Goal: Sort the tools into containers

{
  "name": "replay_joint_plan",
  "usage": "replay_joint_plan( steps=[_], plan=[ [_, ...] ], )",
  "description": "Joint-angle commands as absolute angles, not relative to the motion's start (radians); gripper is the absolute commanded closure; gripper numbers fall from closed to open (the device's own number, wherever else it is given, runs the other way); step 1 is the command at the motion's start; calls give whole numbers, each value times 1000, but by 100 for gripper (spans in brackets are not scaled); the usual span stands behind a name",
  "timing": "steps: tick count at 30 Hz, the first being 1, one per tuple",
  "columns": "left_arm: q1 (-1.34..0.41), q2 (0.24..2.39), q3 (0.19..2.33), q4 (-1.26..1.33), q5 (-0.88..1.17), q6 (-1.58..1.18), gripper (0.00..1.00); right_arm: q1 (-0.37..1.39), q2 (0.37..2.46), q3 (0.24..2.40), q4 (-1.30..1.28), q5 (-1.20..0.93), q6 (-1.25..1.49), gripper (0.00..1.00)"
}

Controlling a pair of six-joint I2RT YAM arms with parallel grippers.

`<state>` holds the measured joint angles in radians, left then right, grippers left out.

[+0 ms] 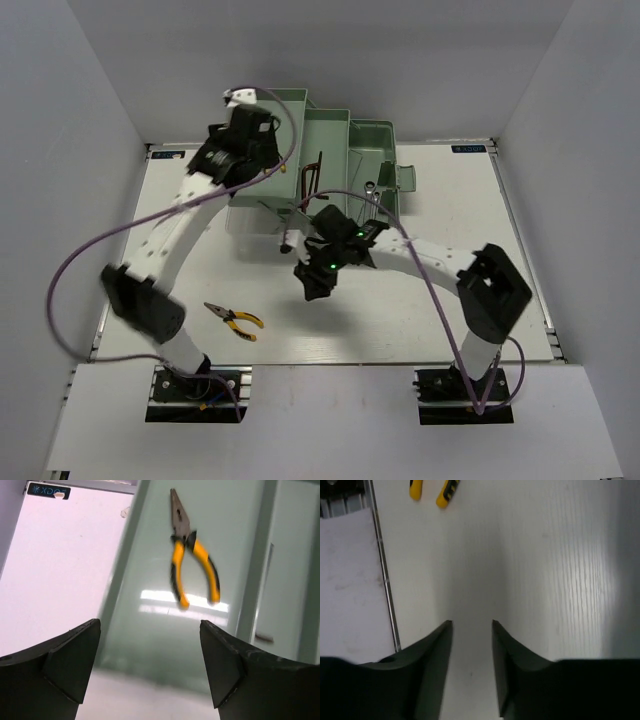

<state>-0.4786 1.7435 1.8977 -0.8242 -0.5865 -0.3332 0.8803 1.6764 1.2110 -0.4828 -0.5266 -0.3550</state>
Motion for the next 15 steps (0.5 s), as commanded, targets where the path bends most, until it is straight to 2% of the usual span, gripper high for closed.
replay_joint_plan(
  steps=[1, 3, 5, 11, 15],
  plan=[
    [-485, 1389, 1688, -809, -482, -392, 10, 968, 1775, 1314, -440, -408, -334, 53],
    [-485, 1144, 1439, -769, -427, -406, 10, 1023, 1857, 1388, -443, -370, -330, 53],
    [-485, 1007, 1277, -769, -407, -437, 10, 1049, 1899, 1478, -456, -335, -304, 53],
    [-485, 643, 1095, -876, -322, -501, 10, 1143, 2104, 1707, -526, -242, -224, 51],
    [-485, 502, 1065, -905, -304, -529, 10, 1192, 2181, 1839, -548, -175, -200, 51]
  ],
)
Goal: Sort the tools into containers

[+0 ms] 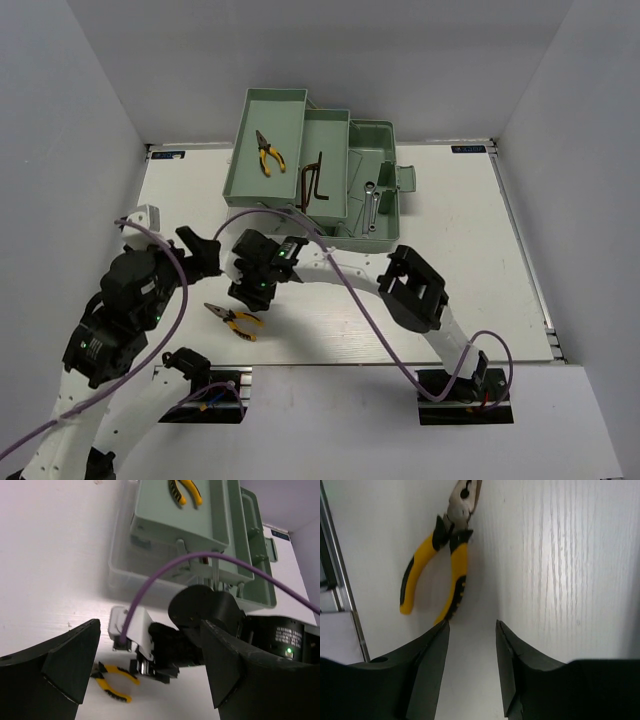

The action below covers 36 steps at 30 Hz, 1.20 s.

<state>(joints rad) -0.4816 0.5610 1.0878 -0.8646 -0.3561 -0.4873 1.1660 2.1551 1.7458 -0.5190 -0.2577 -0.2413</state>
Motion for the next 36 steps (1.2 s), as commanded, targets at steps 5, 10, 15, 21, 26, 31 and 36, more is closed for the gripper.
replay_joint_plan(
  steps=[5, 10, 15, 21, 26, 31, 36],
  plan=[
    [-485, 448, 1055, -969, -295, -549, 10, 1241, 2270, 1930, -581, -129, -164, 51],
    [-485, 416, 1037, -980, -276, -560, 10, 1259, 2313, 1956, -589, -98, -164, 50],
    [-485, 394, 1037, -1003, -276, -578, 10, 1273, 2345, 1951, -595, -35, -167, 50],
    [-476, 360, 1037, -1023, -276, -598, 10, 1273, 2375, 1918, -612, -5, -178, 78],
    [-476, 324, 1049, -1101, -350, -652, 10, 1263, 2323, 1853, -620, 38, -179, 100],
    [-476, 226, 986, -1111, -333, -684, 10, 1247, 2147, 1845, -667, 75, -271, 100],
    [-476, 175, 934, -1111, -290, -693, 10, 1239, 2023, 1879, -677, 106, -371, 100]
  ],
)
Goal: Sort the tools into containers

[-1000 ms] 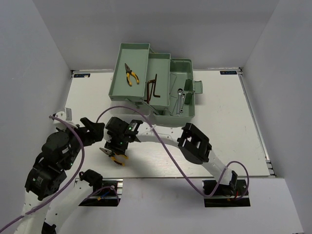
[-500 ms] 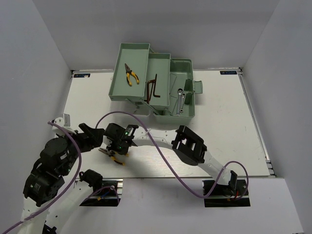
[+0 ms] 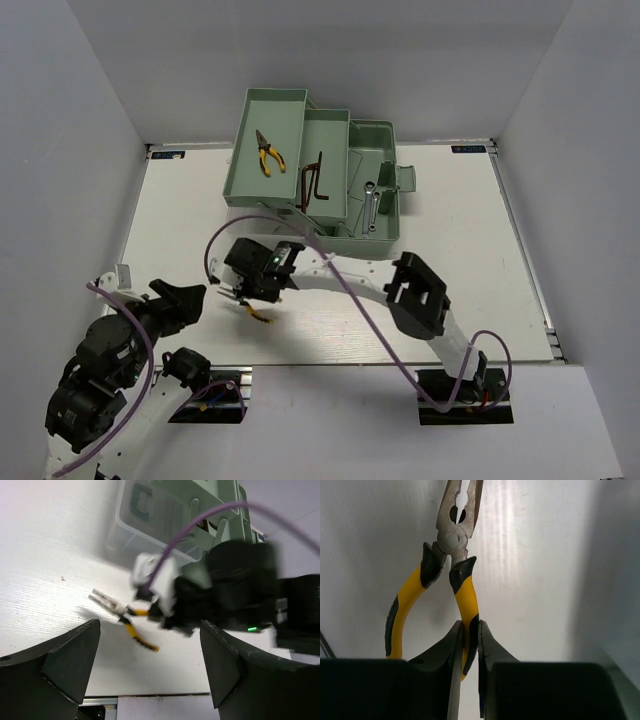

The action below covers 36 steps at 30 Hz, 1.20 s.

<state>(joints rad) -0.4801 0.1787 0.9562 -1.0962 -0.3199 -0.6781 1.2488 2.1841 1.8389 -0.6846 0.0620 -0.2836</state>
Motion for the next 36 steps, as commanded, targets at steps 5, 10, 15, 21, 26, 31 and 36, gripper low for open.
replay_joint_plan(
  steps=[5, 10, 15, 21, 26, 31, 36],
  plan=[
    [-476, 155, 922, -1092, -272, -693, 10, 1241, 1895, 1865, -582, 173, -466, 100],
    [-476, 179, 922, -1081, -272, -693, 10, 1221, 1870, 1971, -542, 219, -552, 100],
    [-476, 193, 904, -1062, -284, -704, 10, 1195, 1902, 2066, -332, 444, -757, 100],
    [-476, 304, 858, -1074, -302, -771, 11, 1089, 1996, 2186, -69, 531, -946, 100],
    [-476, 388, 715, -938, -249, -848, 12, 1011, 2152, 2267, 52, 520, -1040, 100],
    [-476, 460, 618, -784, -230, -879, 12, 956, 2240, 2333, 68, 502, -1046, 100],
    [-476, 553, 607, -683, -267, -888, 12, 920, 2266, 2329, -32, 477, -980, 57]
  ],
)
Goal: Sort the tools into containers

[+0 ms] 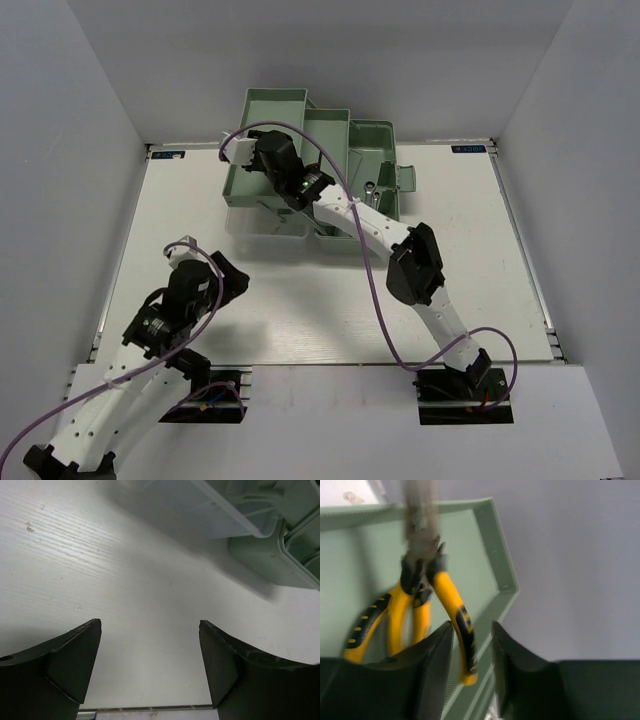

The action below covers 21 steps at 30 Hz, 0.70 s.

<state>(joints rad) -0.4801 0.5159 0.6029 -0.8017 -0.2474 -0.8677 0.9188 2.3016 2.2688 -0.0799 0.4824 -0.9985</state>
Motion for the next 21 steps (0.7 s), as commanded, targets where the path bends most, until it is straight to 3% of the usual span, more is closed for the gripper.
replay_joint_plan(
  steps=[1, 7, 10, 15, 17, 21],
  plan=[
    [-476, 569, 607, -674, -278, -888, 11, 916, 2257, 2327, -37, 474, -970, 49],
    [-476, 629, 598, -669, -327, -922, 11, 916, 2134, 2289, -96, 433, -862, 48],
    [-476, 611, 588, -705, -368, -962, 12, 907, 2038, 2246, -245, 321, -720, 50],
    [-476, 526, 590, -862, -457, -1026, 14, 851, 1928, 2204, -520, -239, -497, 65],
    [-476, 485, 606, -931, -485, -1037, 14, 833, 1925, 2195, -658, -563, -566, 65],
    [-476, 425, 656, -1009, -495, -1037, 14, 850, 1947, 2128, -898, -813, -836, 64]
  ],
)
